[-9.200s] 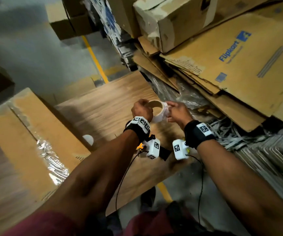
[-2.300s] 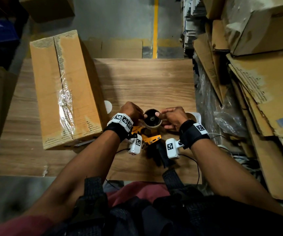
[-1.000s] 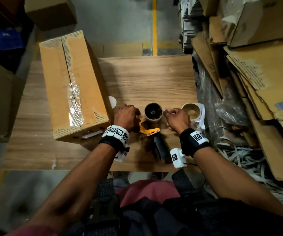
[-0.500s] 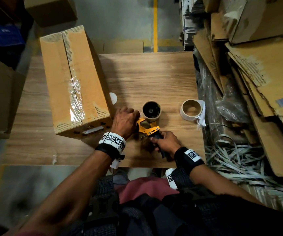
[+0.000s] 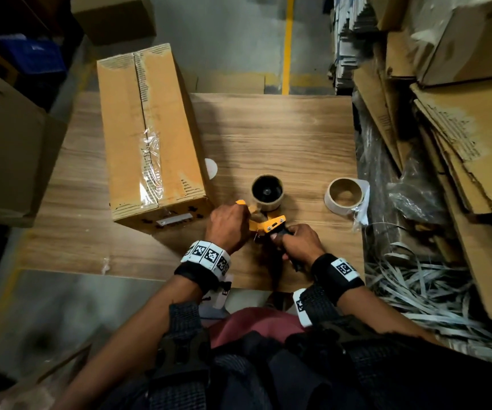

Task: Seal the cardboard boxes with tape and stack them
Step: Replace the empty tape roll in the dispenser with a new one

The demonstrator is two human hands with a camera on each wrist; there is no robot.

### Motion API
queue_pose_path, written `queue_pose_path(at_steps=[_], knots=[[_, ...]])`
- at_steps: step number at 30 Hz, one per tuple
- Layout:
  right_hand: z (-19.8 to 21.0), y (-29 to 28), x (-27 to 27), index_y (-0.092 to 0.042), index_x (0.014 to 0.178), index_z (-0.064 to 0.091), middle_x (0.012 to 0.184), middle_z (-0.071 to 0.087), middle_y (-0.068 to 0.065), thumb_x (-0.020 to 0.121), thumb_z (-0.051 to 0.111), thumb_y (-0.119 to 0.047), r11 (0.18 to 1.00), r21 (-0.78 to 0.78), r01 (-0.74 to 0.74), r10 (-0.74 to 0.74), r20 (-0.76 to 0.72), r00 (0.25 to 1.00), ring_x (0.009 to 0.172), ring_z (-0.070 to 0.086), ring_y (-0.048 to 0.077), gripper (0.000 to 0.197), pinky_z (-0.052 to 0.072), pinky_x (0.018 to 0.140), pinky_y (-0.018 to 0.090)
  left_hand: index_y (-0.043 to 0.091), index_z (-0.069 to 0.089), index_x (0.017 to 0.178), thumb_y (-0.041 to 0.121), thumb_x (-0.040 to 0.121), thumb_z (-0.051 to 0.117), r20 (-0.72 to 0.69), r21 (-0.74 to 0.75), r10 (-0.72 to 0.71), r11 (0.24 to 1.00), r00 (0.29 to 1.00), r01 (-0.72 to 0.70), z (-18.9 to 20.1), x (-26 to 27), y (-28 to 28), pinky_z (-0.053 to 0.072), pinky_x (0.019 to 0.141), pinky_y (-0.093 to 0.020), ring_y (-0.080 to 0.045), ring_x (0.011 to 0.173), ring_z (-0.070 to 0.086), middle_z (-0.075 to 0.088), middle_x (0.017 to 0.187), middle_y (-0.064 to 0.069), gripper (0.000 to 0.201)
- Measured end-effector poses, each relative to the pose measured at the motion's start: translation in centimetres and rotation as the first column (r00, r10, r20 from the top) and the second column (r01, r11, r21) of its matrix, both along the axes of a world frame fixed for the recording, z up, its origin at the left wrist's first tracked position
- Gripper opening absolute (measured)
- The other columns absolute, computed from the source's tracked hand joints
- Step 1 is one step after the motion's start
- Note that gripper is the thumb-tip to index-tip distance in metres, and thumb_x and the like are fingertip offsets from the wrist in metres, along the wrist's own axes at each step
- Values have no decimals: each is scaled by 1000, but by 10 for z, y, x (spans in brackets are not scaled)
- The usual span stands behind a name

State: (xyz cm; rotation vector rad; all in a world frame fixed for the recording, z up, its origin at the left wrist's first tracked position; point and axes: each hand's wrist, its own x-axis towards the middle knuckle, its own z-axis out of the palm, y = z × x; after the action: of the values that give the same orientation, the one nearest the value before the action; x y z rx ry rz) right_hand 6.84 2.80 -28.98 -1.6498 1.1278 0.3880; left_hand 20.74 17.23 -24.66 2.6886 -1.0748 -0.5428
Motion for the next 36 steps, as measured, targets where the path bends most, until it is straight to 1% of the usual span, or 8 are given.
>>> queue_pose_path(at_steps=[9,12,15,20,23,28,31,36], knots=[[3,-20,-6,-11,85,73,74,76,6,82,73,-36,997,35,69,-70,25,997,53,68,20,26,52,52,29,26,78,98,18,87,65,-207,-179,170,962,963,-208,-1,-14,16,46,68,-29,-25,77,69,77,86,1,19],[2,-20,-2,-11,85,73,72,76,4,84,73,-36,996,47,70,-70,13,997,52,67,19,25,51,51,28,33,72,92,21,96,65,-309,-156,257,936,915,-316,-13,-13,25,47,75,-29,-18,85,66,75,93,8,14],[2,-19,-1,-12,84,73,72,76,4,82,72,-39,998,29,49,-49,3,999,52,68,20,27,51,51,29,32,72,95,30,100,68,-439,-187,327,878,836,-441,-31,-13,40,49,71,-27,-14,89,67,71,94,12,7],[5,-15,-1,-14,81,71,64,73,1,83,69,-42,1000,-16,-16,15,-24,1000,50,69,20,28,50,52,29,28,74,100,14,94,69,-341,-228,315,886,886,-403,-59,-32,48,50,66,-27,-17,79,67,68,99,10,15],[8,-16,0,-15,83,71,61,71,-2,84,67,-44,999,-37,-40,39,-43,998,46,66,16,29,47,50,27,25,73,100,20,98,68,-319,-302,318,859,893,-414,-57,-36,43,46,64,-25,-12,69,61,71,94,8,7],[16,-21,1,-15,83,71,56,69,-2,84,65,-45,995,-61,-80,76,-68,995,45,65,16,31,47,51,28,17,74,98,19,100,66,-101,-467,142,867,985,-173,-33,-40,28,45,58,-29,-16,66,57,66,87,1,8],[15,-20,1,-15,83,71,60,71,-1,83,65,-46,994,-59,-87,83,-67,994,49,68,17,32,50,52,30,18,71,93,21,100,64,-106,-487,146,855,984,-179,-29,-42,20,47,58,-35,-15,68,56,65,86,2,10],[15,-20,0,-15,83,70,59,70,-2,86,65,-42,996,-56,-71,67,-61,996,46,66,17,27,48,51,29,19,66,90,27,97,62,-123,-394,239,879,963,-268,-27,-49,18,38,63,-28,-18,70,58,66,87,1,12]])
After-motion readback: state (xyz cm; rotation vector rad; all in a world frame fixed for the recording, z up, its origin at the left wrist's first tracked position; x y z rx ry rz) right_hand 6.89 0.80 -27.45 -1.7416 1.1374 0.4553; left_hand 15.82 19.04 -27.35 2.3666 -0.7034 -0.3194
